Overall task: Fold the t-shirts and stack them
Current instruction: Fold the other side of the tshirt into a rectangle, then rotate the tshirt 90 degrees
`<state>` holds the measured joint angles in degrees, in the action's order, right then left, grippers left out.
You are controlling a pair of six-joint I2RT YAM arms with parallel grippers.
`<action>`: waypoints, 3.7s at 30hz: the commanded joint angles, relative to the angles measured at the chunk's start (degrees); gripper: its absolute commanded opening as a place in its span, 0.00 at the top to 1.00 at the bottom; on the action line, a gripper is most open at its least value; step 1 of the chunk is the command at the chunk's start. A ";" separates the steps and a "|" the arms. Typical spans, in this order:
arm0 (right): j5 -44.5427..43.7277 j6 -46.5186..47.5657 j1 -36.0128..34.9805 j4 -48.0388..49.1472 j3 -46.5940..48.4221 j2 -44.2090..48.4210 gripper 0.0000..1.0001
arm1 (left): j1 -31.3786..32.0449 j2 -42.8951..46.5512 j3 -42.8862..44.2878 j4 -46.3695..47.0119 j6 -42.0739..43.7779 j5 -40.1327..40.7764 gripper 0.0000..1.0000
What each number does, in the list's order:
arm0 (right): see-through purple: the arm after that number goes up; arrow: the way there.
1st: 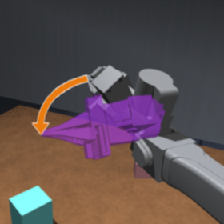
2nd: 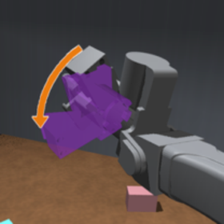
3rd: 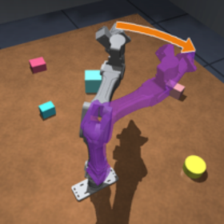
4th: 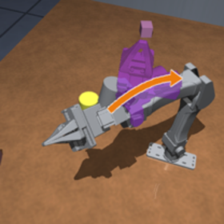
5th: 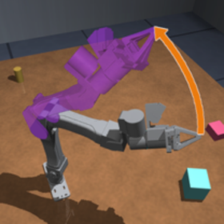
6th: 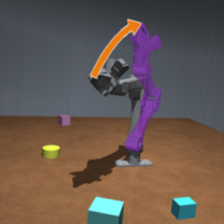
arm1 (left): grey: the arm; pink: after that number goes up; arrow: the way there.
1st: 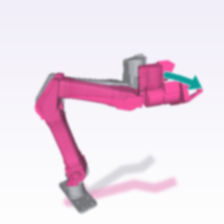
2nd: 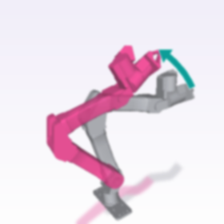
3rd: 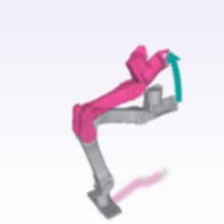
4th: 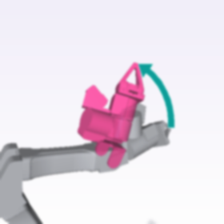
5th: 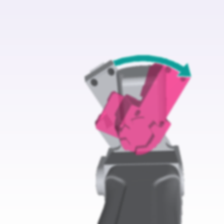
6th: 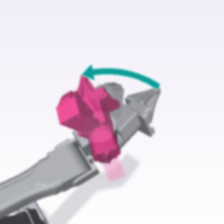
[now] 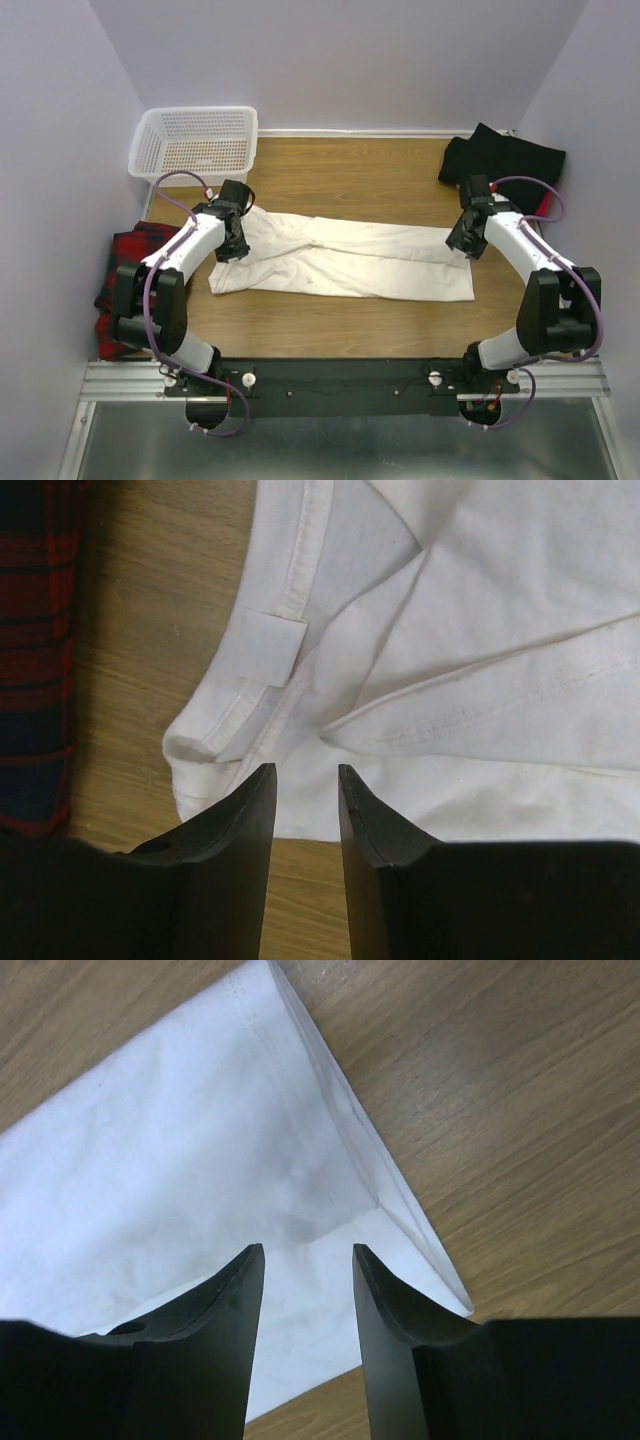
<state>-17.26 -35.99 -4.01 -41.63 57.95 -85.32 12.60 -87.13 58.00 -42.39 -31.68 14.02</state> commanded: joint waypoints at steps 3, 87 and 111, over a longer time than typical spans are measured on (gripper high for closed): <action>0.38 -1.80 0.14 -1.97 1.63 2.00 0.51 | 0.14 5.39 5.01 -0.60 -0.84 3.04 0.60; 2.40 -0.75 -3.64 0.58 9.81 -7.49 0.51 | 26.42 6.36 -2.89 0.12 -7.69 -10.52 0.60; 14.18 7.86 -4.25 4.00 7.18 -11.36 0.50 | 14.22 -11.74 8.18 7.32 -12.61 -4.70 0.58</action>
<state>-6.76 -30.94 -7.79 -40.45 66.15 -94.43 30.22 -99.09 67.31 -38.76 -41.34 11.25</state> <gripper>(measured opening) 0.493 0.424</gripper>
